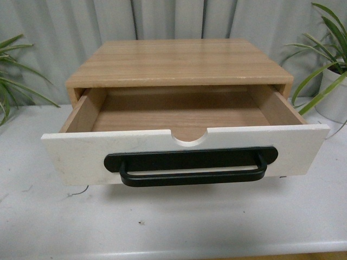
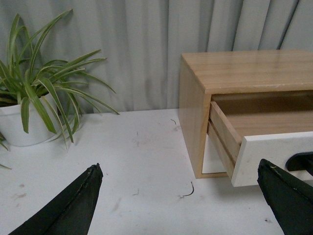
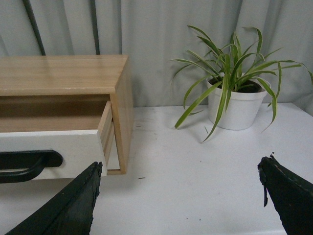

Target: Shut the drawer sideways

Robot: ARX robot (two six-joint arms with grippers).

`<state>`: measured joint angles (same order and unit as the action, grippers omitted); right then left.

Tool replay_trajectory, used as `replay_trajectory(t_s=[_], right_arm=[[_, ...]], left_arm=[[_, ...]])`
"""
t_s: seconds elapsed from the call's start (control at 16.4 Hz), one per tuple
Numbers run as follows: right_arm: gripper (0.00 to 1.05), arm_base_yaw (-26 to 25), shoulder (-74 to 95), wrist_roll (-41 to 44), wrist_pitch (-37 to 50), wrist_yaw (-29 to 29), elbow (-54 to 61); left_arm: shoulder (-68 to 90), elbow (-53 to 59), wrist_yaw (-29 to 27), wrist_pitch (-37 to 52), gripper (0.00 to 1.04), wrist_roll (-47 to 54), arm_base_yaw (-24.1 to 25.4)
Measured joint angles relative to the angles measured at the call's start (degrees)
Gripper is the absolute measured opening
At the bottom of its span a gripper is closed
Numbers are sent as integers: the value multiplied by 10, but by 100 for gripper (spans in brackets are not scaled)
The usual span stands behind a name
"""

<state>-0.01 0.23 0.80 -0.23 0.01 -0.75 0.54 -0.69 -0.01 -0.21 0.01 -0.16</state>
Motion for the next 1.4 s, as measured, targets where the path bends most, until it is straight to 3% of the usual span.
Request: replay_trajectory(t_s=[1.4], right_arm=[[98,0,0,0,0,0,0]], left_arm=[[0,0,0,0,98,0,0]])
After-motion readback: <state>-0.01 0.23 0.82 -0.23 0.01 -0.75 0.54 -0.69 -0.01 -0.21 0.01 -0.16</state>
